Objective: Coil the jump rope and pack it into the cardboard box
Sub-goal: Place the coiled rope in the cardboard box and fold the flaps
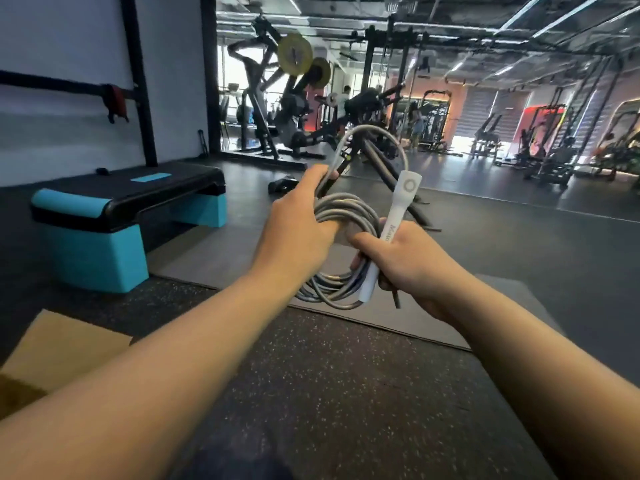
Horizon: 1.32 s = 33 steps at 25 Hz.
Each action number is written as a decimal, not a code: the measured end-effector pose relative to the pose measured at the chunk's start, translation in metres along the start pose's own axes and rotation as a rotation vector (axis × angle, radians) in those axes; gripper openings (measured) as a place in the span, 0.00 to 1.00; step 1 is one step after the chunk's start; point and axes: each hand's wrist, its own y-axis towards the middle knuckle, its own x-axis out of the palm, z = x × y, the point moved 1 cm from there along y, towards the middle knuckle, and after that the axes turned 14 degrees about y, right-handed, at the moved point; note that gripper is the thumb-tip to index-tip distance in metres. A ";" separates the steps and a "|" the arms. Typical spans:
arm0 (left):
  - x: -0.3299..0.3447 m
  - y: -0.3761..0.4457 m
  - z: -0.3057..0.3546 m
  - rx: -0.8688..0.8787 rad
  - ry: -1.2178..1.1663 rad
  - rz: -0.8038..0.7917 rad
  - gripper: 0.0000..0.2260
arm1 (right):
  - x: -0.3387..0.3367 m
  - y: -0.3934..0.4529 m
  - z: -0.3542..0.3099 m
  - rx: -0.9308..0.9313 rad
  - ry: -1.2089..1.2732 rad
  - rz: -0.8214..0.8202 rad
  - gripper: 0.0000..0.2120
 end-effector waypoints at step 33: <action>-0.351 -0.149 -0.284 -1.744 0.396 -0.179 0.11 | 0.527 0.018 -0.080 0.658 -0.297 -1.070 0.11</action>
